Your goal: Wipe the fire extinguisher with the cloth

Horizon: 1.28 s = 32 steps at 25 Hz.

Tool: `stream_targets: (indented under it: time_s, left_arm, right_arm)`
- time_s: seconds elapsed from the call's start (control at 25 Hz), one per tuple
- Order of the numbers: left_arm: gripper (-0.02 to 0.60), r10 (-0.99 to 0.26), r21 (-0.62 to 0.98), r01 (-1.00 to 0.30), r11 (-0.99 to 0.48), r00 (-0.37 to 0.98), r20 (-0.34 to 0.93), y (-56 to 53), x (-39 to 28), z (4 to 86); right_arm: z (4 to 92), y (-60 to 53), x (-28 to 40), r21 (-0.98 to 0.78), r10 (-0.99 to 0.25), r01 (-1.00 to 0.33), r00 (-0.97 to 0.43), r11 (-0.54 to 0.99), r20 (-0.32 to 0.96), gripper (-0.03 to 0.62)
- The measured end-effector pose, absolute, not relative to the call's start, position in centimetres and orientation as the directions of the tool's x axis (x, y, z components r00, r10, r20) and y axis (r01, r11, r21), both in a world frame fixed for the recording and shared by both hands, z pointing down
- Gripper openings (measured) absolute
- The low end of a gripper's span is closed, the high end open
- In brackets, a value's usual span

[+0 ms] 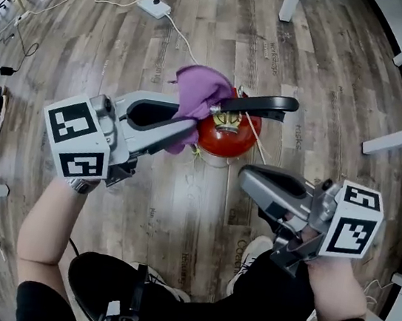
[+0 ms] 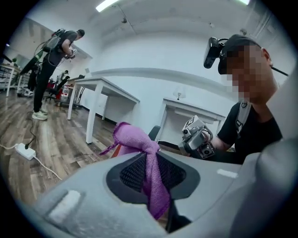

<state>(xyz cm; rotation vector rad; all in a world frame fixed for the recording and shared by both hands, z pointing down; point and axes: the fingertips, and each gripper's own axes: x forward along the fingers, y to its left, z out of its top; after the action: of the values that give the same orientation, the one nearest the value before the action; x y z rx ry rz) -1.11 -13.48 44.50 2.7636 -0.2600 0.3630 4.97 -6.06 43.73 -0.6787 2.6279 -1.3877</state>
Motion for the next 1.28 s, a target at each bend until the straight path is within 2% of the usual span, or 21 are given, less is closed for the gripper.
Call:
stream_targets:
  time_s: [0.48,0.76,1.0,1.28]
  left_arm:
    - [0.061,-0.007,0.016,-0.016,-1.000,0.893,0.451,-11.8,9.3,40.9]
    - [0.061,0.044,-0.077,0.091,-0.993,0.883,0.468,-11.5,13.9,39.9]
    - [0.060,0.044,0.041,0.029,-0.999,0.901,0.432,-11.8,10.8,40.4]
    - [0.060,-0.072,0.235,-0.185,-0.954,0.904,0.422,-14.1,1.2,43.6]
  right_arm:
    - [45.9,-5.2,5.0,-0.805,-0.352,-0.336,-0.920,0.489,0.171,0.006]
    - [46.7,-5.2,5.0,-0.779,-0.337,-0.369,-0.917,0.506,0.215,0.006]
    - [46.8,-5.4,5.7,-0.781,-0.346,-0.377,-0.912,0.498,0.220,0.006]
    - [47.0,-5.6,4.7,-0.787,-0.336,-0.371,-0.915,0.493,0.221,0.006]
